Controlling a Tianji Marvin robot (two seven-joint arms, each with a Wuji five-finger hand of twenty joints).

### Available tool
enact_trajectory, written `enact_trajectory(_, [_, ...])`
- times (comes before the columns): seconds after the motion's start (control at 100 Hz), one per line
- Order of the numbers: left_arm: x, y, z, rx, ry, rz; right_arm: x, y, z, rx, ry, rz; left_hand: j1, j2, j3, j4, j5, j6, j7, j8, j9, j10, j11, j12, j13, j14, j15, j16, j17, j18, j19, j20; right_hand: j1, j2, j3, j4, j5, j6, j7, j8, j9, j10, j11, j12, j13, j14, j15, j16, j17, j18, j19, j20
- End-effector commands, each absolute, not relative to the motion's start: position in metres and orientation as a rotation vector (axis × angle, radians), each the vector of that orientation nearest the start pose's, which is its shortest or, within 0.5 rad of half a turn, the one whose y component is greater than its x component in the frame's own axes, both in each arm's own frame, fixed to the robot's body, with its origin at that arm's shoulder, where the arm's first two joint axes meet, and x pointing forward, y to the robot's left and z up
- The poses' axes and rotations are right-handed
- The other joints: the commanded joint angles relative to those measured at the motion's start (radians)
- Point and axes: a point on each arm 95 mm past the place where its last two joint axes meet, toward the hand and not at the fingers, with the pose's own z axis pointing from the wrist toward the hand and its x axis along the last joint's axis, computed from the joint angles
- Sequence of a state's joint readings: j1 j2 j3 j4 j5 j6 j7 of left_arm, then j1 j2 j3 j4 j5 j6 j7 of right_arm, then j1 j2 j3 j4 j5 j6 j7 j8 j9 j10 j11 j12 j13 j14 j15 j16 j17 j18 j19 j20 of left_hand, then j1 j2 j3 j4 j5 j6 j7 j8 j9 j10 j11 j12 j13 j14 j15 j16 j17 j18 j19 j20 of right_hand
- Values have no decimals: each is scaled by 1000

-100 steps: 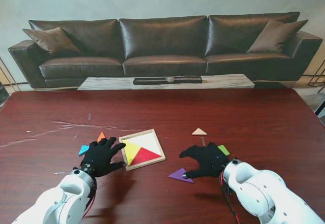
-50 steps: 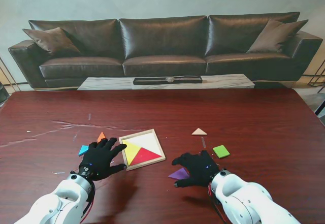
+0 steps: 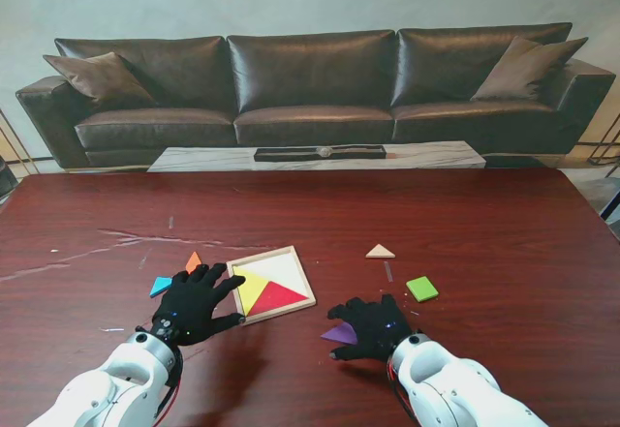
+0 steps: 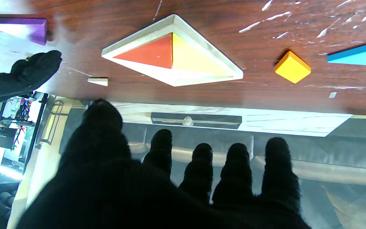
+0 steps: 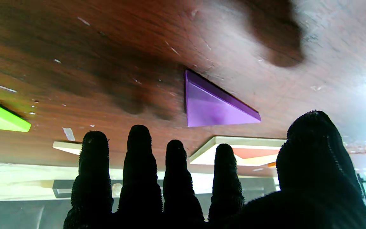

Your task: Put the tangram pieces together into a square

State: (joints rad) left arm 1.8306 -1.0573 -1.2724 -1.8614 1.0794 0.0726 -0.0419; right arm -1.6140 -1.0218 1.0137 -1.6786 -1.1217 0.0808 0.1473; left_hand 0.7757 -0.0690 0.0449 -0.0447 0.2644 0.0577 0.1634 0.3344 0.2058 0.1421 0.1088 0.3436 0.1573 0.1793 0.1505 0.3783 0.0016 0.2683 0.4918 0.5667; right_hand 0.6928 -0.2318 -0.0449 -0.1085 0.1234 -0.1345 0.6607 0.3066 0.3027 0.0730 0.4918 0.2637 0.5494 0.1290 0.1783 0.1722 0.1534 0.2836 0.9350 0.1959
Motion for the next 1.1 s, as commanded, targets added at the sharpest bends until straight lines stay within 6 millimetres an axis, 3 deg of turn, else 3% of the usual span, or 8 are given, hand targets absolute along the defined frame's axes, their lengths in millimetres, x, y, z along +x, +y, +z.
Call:
enact_trajectory(0.0, [325, -9, -321, -1228, 1567, -1402, 346, 50, -373, 1151, 1868, 1269, 16, 35, -26, 66, 20, -5, -16, 8, -32, 14, -25, -7, -28, -1, -23, -6, -13, 15, -20, -4, 32, -20, 12, 3, -25, -17, 17, 7, 4, 12, 10, 11, 14, 21, 4, 12, 4, 19, 20, 24])
enact_trajectory(0.41, [319, -6, -319, -1223, 1554, -1390, 350, 51, -384, 1182, 1848, 1234, 21, 41, -30, 67, 22, -7, -18, 10, -34, 12, -28, -6, -26, -4, -24, -6, -11, 17, -21, -3, 161, -73, 58, 8, -10, -35, 64, 11, 31, 3, 38, 22, 74, 12, 40, 17, 77, 2, 52, 45])
enact_trajectory(0.44, [319, -6, -319, -1223, 1553, -1389, 350, 51, -385, 1185, 1847, 1230, 21, 42, -30, 67, 22, -8, -19, 10, -34, 12, -28, -6, -27, -5, -24, -6, -11, 17, -21, -2, -45, -191, 505, 17, -17, -39, 98, -22, 28, 1, 47, 27, 75, 10, 51, 13, 85, 0, 47, 66])
enact_trajectory(0.46, [319, -5, -319, -1223, 1552, -1389, 350, 51, -386, 1187, 1846, 1228, 21, 42, -30, 67, 22, -8, -18, 10, -34, 13, -28, -6, -27, -4, -25, -6, -11, 17, -21, -2, -204, -277, 872, -28, -15, -40, 99, -24, 30, 0, 48, 27, 81, 11, 53, 16, 89, 1, 49, 67])
enact_trajectory(0.48, [319, -5, -319, -1223, 1552, -1389, 351, 51, -386, 1190, 1846, 1227, 22, 43, -30, 67, 22, -7, -19, 10, -34, 13, -28, -6, -27, -4, -25, -6, -11, 17, -21, -2, -252, -308, 1003, -56, -14, -41, 100, -23, 31, 0, 50, 28, 87, 12, 55, 17, 95, 2, 52, 68])
enact_trajectory(0.5, [319, -5, -319, -1223, 1552, -1389, 351, 51, -387, 1192, 1846, 1224, 22, 43, -30, 67, 22, -7, -18, 10, -35, 13, -28, -6, -27, -4, -25, -6, -11, 17, -21, -2, -259, -317, 1038, -65, -13, -43, 101, -23, 33, 0, 51, 28, 92, 10, 58, 19, 100, 2, 55, 69])
enact_trajectory(0.74, [318, -5, -318, -1220, 1544, -1382, 352, 50, -395, 1229, 1861, 1201, 25, 45, -32, 67, 25, -9, -17, 12, -37, 14, -28, -5, -28, -4, -24, -6, -9, 19, -21, -2, -205, -345, 1083, -75, -3, -54, 123, -16, 44, 0, 66, 35, 153, 24, 81, 28, 163, -4, 79, 76])
enact_trajectory(1.09, [317, -4, -317, -1222, 1537, -1375, 350, 48, -404, 1260, 1885, 1205, 34, 46, -31, 69, 26, -11, -16, 13, -40, 11, -28, -5, -25, -8, -23, -5, -8, 21, -19, -1, -280, -341, 1066, -84, -8, -57, 127, -20, 40, -3, 63, 33, 137, 31, 67, 23, 150, 7, 68, 70])
